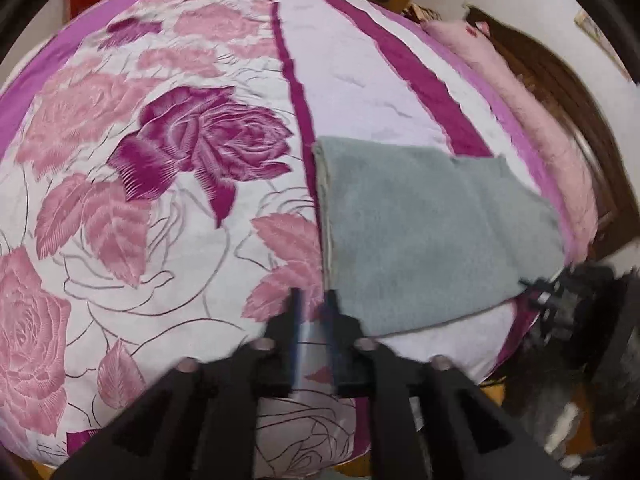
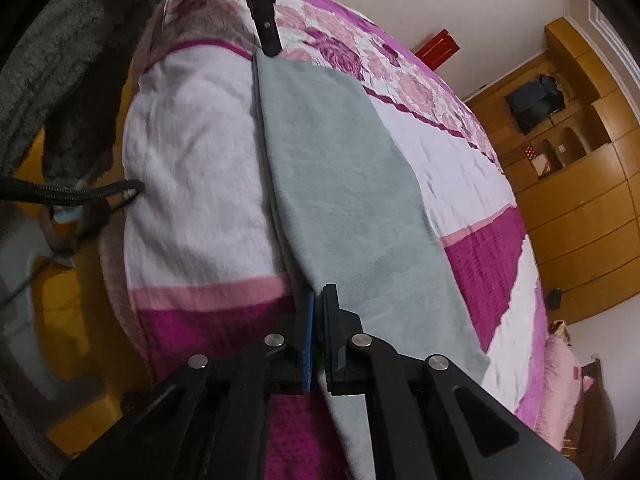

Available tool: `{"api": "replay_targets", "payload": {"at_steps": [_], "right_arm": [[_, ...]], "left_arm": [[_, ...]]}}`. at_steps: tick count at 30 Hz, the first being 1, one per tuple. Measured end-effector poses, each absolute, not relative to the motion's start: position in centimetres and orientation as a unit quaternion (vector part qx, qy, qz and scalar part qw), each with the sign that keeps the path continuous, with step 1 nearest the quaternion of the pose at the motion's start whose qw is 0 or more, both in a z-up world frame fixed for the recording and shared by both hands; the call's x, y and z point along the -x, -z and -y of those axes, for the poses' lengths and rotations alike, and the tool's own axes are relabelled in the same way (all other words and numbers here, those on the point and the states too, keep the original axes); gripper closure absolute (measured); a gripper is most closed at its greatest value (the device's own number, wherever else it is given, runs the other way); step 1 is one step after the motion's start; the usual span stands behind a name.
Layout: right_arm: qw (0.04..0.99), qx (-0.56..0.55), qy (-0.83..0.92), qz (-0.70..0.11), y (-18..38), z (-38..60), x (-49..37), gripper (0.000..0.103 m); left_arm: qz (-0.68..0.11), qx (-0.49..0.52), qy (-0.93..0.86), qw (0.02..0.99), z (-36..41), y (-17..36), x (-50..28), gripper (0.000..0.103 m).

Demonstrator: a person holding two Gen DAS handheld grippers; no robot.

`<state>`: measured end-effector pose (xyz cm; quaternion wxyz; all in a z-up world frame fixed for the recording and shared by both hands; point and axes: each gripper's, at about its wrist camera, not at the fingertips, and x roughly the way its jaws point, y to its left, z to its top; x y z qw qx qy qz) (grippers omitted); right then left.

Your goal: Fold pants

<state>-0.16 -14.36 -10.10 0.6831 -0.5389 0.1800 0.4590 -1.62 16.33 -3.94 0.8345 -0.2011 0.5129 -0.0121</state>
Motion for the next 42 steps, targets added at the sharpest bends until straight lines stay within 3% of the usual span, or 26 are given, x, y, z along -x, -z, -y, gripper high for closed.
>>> {"api": "replay_targets", "payload": {"at_steps": [1, 2, 5, 13, 15, 17, 25, 32, 34, 37, 38, 42], "right_arm": [[0.687, 0.51, -0.478, -0.199, 9.4, 14.6, 0.1, 0.093], [0.693, 0.485, -0.49, -0.212, 8.7, 15.0, 0.0, 0.088], [0.723, 0.422, -0.496, -0.231, 7.0, 16.6, -0.5, 0.085], [0.777, 0.35, -0.456, -0.256, 6.0, 20.7, -2.2, 0.085], [0.786, 0.337, -0.451, -0.256, 5.7, 21.7, -2.0, 0.085], [0.79, 0.331, -0.448, -0.257, 5.5, 22.5, -2.0, 0.085], [0.844, 0.23, -0.395, -0.279, 3.1, 29.2, -5.5, 0.073], [0.895, 0.129, -0.264, -0.336, 1.8, 38.5, -12.5, 0.069], [0.907, 0.056, -0.221, -0.353, 1.7, 42.5, -14.7, 0.068], [0.913, -0.016, -0.201, -0.354, 2.0, 46.1, -15.6, 0.067], [0.913, -0.026, -0.201, -0.355, 2.3, 46.7, -15.5, 0.067], [0.902, 0.008, -0.215, -0.374, 4.3, 45.7, -14.7, 0.067]], "left_arm": [[-0.505, 0.233, 0.025, 0.831, -17.2, 3.8, 1.8, 0.065], [-0.497, 0.257, 0.036, 0.828, -17.8, 3.8, 1.9, 0.058], [-0.486, 0.316, 0.061, 0.812, -19.1, 4.0, 1.4, 0.048], [-0.524, 0.293, 0.07, 0.797, -17.7, 5.9, -3.3, 0.048], [-0.514, 0.304, 0.064, 0.8, -18.0, 6.0, -3.4, 0.051], [-0.509, 0.299, 0.033, 0.806, -18.2, 6.0, -3.5, 0.098], [-0.424, 0.317, 0.042, 0.847, -18.9, 2.3, -2.4, 0.1], [-0.478, 0.284, 0.022, 0.831, -18.9, 4.1, -3.0, 0.099], [-0.491, 0.291, 0.014, 0.821, -19.0, 4.9, -3.2, 0.095], [-0.491, 0.326, 0.035, 0.807, -19.6, 5.4, -3.0, 0.073], [-0.488, 0.339, 0.042, 0.804, -19.8, 5.5, -2.9, 0.064], [-0.509, 0.353, 0.065, 0.782, -19.3, 6.5, -3.6, 0.052]]}}
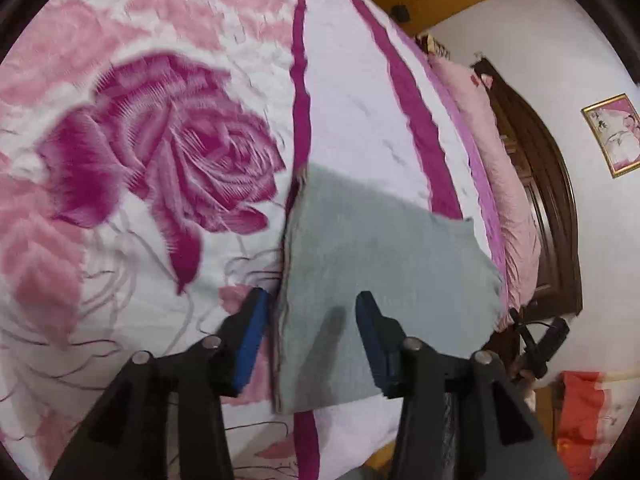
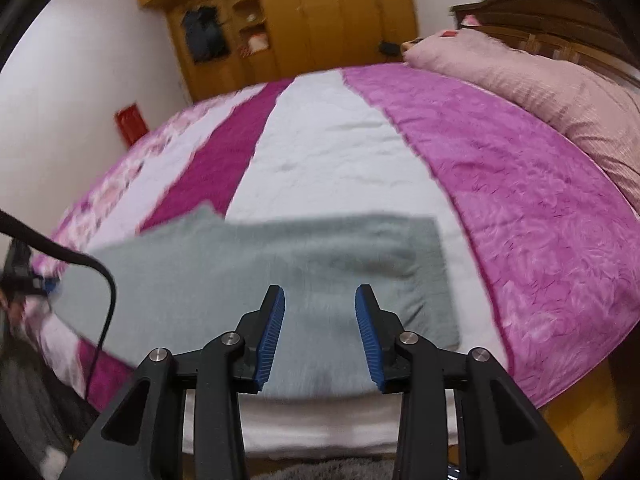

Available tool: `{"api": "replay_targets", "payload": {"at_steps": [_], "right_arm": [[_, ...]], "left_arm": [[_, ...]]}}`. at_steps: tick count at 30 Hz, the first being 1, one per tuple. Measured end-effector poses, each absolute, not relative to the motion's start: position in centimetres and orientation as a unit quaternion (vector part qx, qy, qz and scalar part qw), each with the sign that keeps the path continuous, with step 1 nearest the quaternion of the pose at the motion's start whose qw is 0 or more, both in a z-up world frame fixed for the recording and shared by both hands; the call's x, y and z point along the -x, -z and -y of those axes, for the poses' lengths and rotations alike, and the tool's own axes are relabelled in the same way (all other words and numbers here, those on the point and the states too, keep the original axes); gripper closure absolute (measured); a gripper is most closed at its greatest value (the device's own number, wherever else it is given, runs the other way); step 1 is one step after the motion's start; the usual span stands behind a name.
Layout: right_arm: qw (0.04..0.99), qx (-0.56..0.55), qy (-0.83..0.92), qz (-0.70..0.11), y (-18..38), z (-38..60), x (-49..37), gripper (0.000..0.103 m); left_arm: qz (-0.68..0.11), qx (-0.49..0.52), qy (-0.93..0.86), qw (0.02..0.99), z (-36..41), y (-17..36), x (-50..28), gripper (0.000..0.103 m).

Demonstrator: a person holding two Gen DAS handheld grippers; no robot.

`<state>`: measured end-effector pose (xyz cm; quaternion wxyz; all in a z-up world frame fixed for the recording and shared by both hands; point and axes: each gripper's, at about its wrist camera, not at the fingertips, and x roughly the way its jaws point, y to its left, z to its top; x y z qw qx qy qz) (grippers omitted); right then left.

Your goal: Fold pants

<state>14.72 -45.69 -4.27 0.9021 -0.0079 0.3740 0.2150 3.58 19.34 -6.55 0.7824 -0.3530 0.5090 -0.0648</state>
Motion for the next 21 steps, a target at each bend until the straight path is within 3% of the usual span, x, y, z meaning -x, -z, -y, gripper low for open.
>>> {"api": "replay_targets", "payload": {"at_steps": [3, 7, 8, 9, 11, 17, 21], "right_arm": [[0.893, 0.036, -0.233, -0.383, 4.6, 44.5, -14.6, 0.067], [0.889, 0.062, -0.249, -0.379, 4.9, 43.5, -14.0, 0.067], [0.888, 0.064, -0.251, -0.379, 4.9, 43.4, -13.9, 0.067], [0.887, 0.066, -0.254, -0.38, 5.0, 43.3, -13.9, 0.067], [0.885, 0.069, -0.255, -0.383, 5.1, 43.0, -14.0, 0.067], [0.881, 0.092, -0.259, -0.385, 5.4, 42.1, -13.8, 0.067], [0.884, 0.083, -0.257, -0.381, 5.2, 42.5, -13.7, 0.067]], "left_arm": [[-0.512, 0.349, 0.098, 0.779, -18.5, 6.3, -4.7, 0.022], [-0.515, 0.353, 0.126, 0.771, -17.8, 6.3, -5.8, 0.021], [-0.515, 0.353, 0.133, 0.77, -17.6, 6.2, -6.1, 0.031], [-0.514, 0.353, 0.14, 0.769, -17.4, 6.2, -6.2, 0.057], [-0.527, 0.346, 0.128, 0.766, -17.1, 6.8, -6.4, 0.085], [-0.49, 0.339, 0.12, 0.794, -16.8, 5.4, -5.2, 0.091], [-0.492, 0.349, 0.104, 0.791, -17.2, 5.5, -4.5, 0.087]]}}
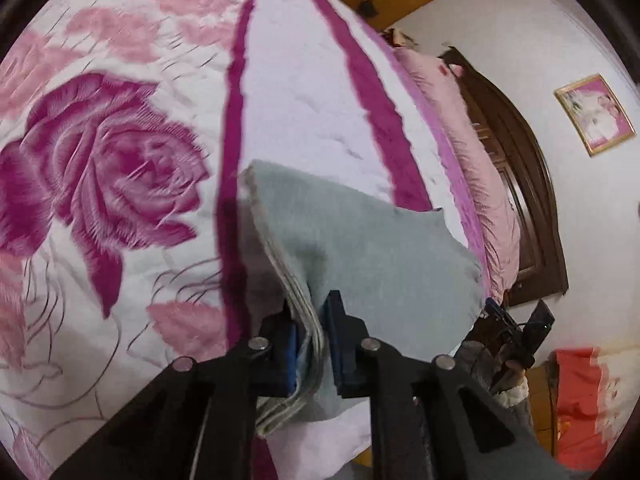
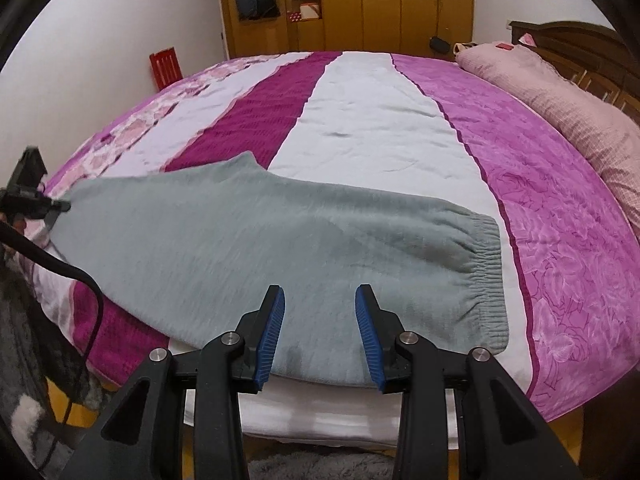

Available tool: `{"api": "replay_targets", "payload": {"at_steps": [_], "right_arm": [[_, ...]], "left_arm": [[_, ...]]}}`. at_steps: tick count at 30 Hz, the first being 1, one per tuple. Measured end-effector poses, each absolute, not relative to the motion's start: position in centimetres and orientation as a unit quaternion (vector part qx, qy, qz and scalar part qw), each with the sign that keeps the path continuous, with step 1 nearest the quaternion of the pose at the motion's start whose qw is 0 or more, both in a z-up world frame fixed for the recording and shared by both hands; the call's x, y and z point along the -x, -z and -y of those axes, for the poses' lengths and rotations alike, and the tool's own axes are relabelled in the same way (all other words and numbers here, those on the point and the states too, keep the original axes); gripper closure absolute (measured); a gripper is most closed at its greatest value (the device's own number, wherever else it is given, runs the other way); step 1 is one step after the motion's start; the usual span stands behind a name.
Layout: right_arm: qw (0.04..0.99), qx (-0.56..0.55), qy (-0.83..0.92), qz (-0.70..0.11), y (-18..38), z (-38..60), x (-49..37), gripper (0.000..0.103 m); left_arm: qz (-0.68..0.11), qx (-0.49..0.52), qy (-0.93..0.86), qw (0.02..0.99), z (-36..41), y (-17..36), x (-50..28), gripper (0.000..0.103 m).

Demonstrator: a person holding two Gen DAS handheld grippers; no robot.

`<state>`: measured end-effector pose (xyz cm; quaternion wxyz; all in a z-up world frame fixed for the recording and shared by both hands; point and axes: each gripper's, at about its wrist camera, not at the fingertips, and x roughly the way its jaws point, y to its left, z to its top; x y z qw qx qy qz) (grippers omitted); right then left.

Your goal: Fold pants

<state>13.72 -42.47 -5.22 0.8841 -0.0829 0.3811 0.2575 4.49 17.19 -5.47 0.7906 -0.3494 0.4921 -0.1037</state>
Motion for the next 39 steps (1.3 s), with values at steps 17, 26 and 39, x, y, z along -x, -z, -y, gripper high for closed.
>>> {"api": "replay_targets", "payload": {"at_steps": [17, 26, 39], "right_arm": [[0.89, 0.02, -0.245, -0.384, 4.8, 44.3, -14.4, 0.067], [0.901, -0.018, -0.207, -0.381, 4.2, 47.4, -15.7, 0.067], [0.859, -0.149, -0.202, -0.446, 6.9, 52.0, -20.5, 0.047]], "left_arm": [[-0.458, 0.333, 0.036, 0.823, -19.3, 4.7, -3.0, 0.099], [-0.434, 0.338, 0.019, 0.835, -21.7, 3.4, -1.5, 0.099], [-0.476, 0.336, -0.021, 0.812, -23.6, 5.2, -1.2, 0.094]]}}
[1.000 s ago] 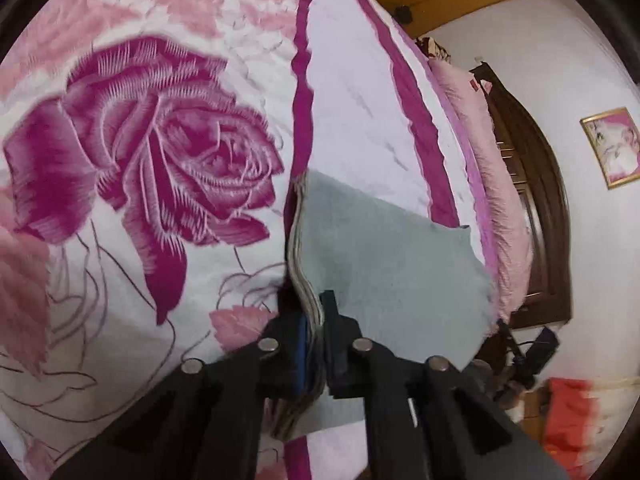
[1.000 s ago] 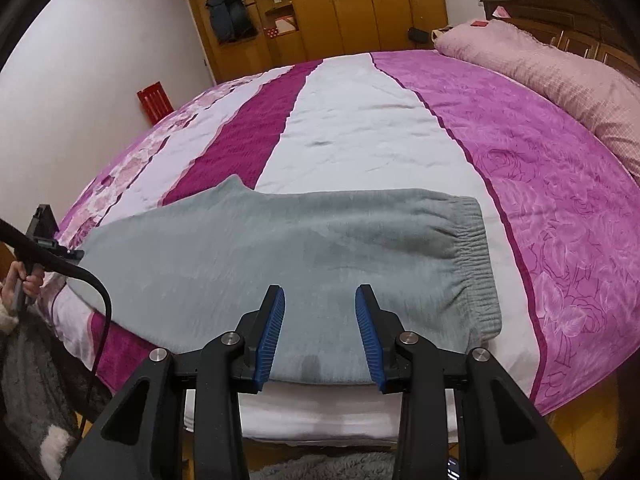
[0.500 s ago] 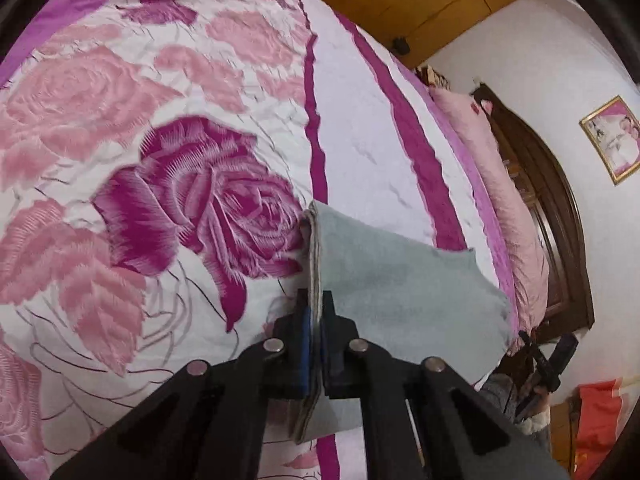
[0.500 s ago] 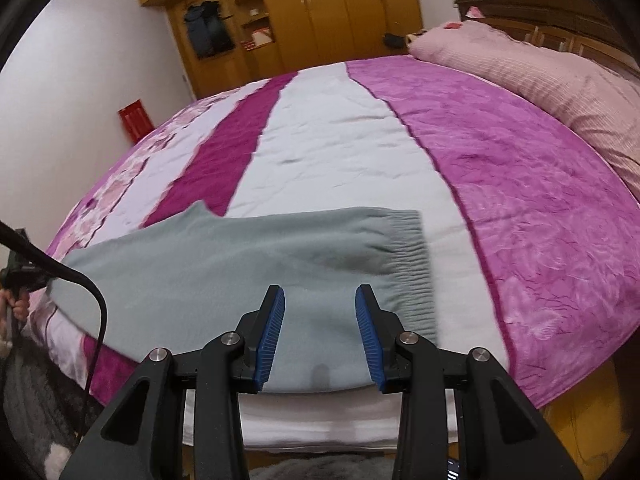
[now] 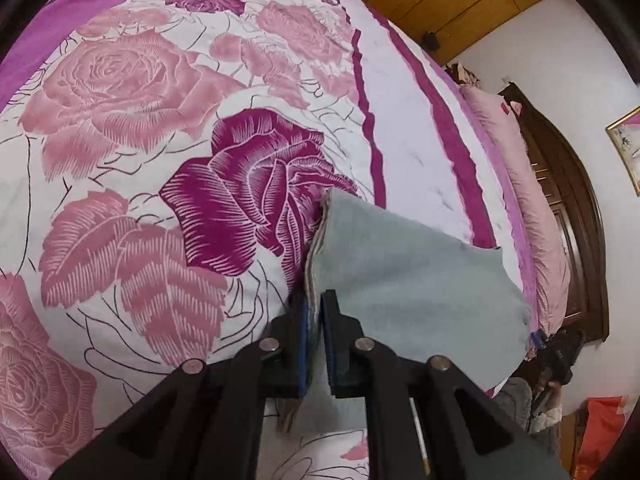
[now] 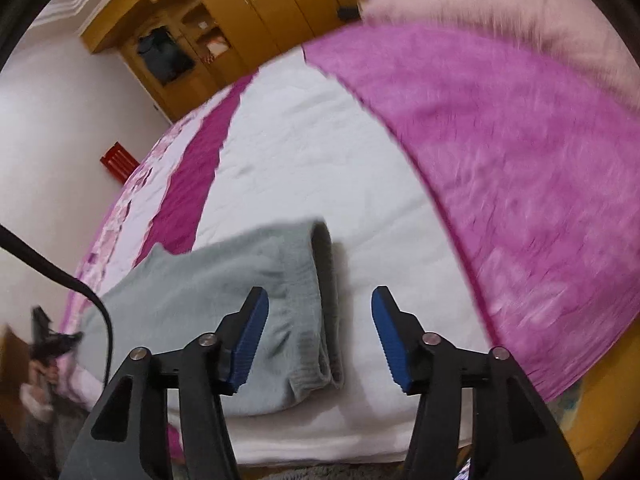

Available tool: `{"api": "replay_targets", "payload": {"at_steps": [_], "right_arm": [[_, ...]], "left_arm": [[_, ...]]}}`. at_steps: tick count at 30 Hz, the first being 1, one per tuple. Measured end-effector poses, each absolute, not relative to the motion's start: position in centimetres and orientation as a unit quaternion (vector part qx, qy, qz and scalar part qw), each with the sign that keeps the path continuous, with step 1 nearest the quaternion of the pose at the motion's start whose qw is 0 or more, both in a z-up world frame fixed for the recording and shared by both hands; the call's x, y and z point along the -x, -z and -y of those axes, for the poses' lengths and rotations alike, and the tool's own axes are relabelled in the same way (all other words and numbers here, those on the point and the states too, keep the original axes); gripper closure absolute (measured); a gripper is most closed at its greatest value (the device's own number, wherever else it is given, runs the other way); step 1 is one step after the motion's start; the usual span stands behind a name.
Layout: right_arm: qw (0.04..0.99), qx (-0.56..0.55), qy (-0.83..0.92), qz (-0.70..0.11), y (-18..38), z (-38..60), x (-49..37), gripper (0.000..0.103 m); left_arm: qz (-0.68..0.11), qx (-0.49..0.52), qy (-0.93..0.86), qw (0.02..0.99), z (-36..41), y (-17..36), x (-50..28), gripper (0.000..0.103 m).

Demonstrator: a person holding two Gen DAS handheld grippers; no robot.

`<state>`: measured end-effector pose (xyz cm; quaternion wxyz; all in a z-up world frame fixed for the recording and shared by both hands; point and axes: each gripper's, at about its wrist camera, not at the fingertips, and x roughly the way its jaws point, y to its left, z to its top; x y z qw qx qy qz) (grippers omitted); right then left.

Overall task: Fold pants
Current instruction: 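Grasp the elastic cuff with the right tool while the left tool holds the folded edge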

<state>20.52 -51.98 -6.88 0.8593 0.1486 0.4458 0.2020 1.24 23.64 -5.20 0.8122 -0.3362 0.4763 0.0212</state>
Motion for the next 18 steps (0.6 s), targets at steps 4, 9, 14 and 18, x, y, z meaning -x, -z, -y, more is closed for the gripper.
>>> {"api": "replay_targets", "payload": {"at_steps": [4, 9, 14, 18], "right_arm": [[0.79, -0.164, -0.253, -0.534, 10.9, 50.6, -21.7, 0.045], [0.777, -0.14, -0.26, -0.556, 11.4, 49.8, -22.6, 0.086], [0.803, -0.119, -0.253, -0.527, 9.6, 50.6, -21.6, 0.086], [0.795, -0.109, -0.241, -0.545, 11.4, 50.7, -21.5, 0.086]], "left_arm": [[-0.477, 0.338, -0.03, 0.811, -23.5, 5.5, -1.2, 0.094], [-0.478, 0.338, -0.037, 0.81, -23.4, 5.6, -1.3, 0.093], [-0.481, 0.297, -0.056, 0.823, -22.4, 5.0, -1.3, 0.092], [-0.488, 0.272, -0.061, 0.827, -21.9, 5.0, -1.7, 0.092]]}}
